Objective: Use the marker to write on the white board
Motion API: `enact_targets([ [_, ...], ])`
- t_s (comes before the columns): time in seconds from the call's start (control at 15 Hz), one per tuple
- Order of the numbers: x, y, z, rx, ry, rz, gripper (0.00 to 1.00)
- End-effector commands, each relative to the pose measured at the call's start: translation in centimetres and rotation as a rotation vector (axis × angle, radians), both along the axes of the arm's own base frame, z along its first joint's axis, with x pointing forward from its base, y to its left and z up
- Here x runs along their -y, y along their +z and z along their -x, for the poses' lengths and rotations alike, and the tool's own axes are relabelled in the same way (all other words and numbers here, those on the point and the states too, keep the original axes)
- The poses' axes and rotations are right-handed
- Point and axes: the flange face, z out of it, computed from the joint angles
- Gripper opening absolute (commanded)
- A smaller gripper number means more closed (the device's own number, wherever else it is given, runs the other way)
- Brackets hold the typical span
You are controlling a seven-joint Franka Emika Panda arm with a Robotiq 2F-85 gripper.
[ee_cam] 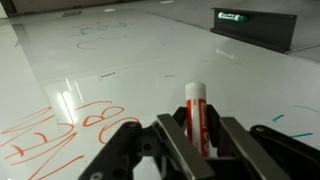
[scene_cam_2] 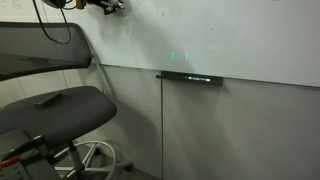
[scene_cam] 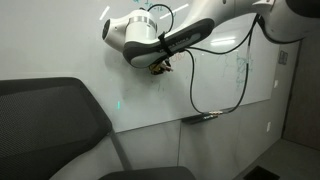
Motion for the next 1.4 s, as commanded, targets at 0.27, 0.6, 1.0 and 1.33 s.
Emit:
enact_targets([
  [0.27, -0.5, 0.0, -1.8, -0.138, 0.143, -0.03, 0.06],
  [0.6, -2.2, -1.5, -1.6, -0.278, 0.245, -0.075, 0.06],
  [1.0, -2.6, -2.5, 0.7, -0.355, 0.246, -0.06, 0.06],
  [1.33, -2.3, -7.4, 3.4, -0.469, 0.221, -0.125, 0.06],
])
